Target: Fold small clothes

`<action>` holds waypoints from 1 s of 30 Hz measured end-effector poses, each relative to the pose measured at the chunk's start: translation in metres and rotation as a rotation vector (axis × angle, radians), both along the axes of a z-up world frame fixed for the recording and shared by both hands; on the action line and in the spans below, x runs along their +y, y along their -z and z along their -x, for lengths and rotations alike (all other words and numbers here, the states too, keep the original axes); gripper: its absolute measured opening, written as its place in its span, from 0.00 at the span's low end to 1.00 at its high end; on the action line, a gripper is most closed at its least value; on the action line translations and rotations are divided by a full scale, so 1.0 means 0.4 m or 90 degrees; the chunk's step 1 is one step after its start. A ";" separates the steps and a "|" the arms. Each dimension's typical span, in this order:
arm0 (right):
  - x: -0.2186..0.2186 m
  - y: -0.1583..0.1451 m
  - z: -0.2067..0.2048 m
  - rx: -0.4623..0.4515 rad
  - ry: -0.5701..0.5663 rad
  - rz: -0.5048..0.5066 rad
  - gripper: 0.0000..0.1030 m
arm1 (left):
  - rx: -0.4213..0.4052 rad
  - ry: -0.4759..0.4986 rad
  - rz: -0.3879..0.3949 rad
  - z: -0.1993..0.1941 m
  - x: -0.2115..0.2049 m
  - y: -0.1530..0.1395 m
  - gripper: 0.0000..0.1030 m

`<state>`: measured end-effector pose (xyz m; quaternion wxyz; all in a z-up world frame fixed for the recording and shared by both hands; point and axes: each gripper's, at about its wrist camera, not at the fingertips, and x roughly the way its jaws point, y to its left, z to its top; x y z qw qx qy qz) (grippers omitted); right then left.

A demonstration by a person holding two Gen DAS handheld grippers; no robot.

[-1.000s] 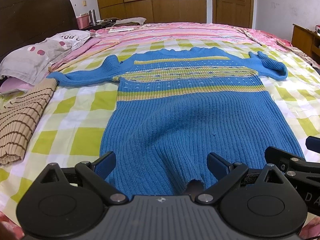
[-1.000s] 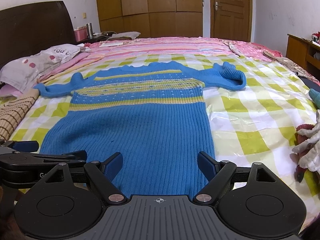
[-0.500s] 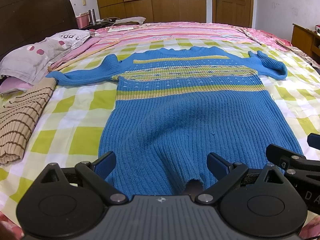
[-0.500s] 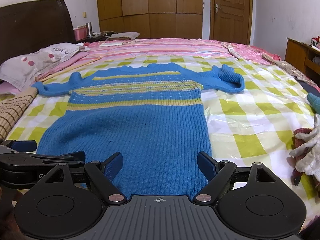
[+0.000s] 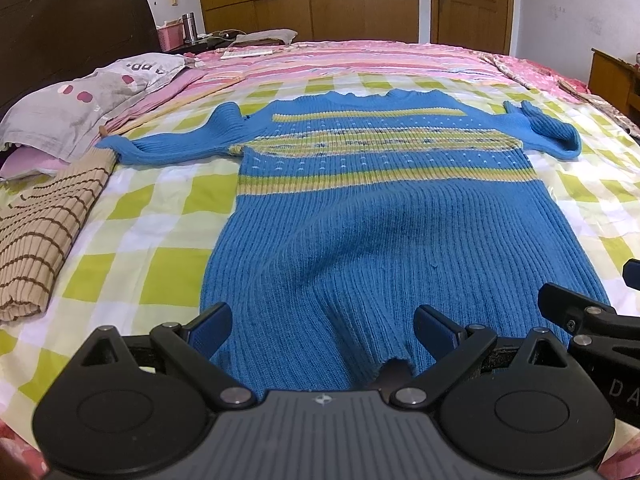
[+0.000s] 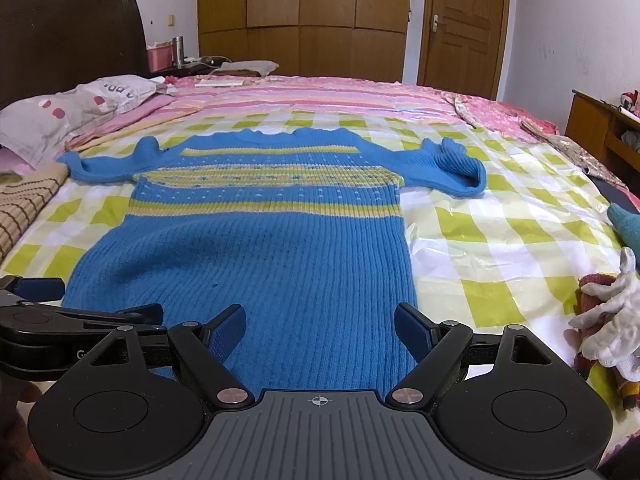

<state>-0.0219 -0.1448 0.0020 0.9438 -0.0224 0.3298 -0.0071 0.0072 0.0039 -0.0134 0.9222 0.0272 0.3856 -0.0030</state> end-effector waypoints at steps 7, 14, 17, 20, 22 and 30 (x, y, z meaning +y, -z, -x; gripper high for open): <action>-0.001 0.002 -0.001 0.003 0.001 0.000 0.81 | 0.002 0.001 0.000 0.000 -0.002 0.001 1.00; -0.032 -0.011 -0.026 -0.005 0.000 -0.014 0.81 | -0.003 0.021 0.008 -0.018 -0.012 -0.018 1.00; -0.071 -0.029 -0.062 -0.015 0.014 -0.025 0.81 | -0.014 0.031 0.012 -0.040 -0.018 -0.037 1.00; -0.118 -0.044 -0.106 -0.018 0.030 -0.046 0.80 | -0.008 0.041 0.026 -0.081 -0.027 -0.045 1.00; -0.148 -0.048 -0.135 -0.013 0.038 -0.060 0.78 | -0.006 0.047 0.026 -0.109 -0.038 -0.046 1.00; -0.261 -0.058 -0.272 -0.011 0.069 -0.087 0.74 | -0.009 0.088 0.014 -0.226 -0.105 -0.053 1.00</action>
